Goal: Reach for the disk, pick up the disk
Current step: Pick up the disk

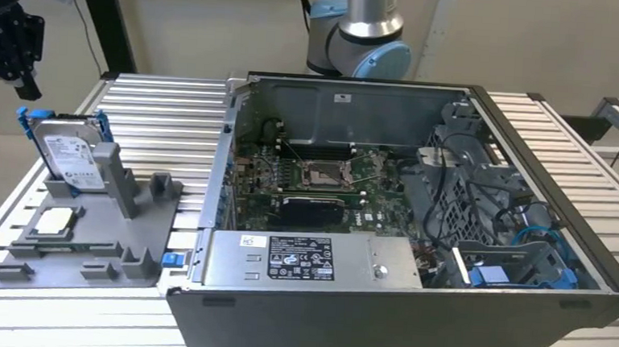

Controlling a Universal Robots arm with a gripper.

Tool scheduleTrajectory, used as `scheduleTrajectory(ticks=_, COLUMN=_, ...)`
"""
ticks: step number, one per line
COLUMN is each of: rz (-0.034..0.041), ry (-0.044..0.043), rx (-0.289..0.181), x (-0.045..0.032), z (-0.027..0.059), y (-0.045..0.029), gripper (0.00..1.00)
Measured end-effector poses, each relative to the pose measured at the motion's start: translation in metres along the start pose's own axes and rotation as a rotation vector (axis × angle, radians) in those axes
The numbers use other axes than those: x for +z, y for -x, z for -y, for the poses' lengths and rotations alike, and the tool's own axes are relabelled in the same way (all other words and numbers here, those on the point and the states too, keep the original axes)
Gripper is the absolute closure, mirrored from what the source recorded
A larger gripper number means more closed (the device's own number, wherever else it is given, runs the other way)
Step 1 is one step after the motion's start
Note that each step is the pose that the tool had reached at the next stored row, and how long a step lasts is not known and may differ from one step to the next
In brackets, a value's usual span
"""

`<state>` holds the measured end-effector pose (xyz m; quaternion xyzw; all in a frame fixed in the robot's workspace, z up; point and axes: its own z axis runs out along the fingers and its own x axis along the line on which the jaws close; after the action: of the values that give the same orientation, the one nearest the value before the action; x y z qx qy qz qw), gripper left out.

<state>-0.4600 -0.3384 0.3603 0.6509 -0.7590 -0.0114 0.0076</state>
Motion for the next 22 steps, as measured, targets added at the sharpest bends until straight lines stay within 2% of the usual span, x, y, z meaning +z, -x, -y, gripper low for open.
scheduleTrajectory(ticks=4, rz=0.0, ry=0.0001, rx=0.0, x=-0.0001, z=0.0002, y=0.0, gripper=1.0)
scheduleTrajectory(ticks=5, rz=-0.0001, ry=0.0001, rx=0.0, x=-0.0001, z=0.0002, y=0.0001, gripper=0.0)
scheduleTrajectory(ticks=15, rz=-0.0001, ry=0.0002, rx=0.0, x=0.0, z=0.0006, y=0.0001, gripper=0.0)
scheduleTrajectory(ticks=22, rz=-0.0002, ry=0.0003, rx=-0.001, x=0.0033, z=0.0007, y=0.0001, gripper=0.0)
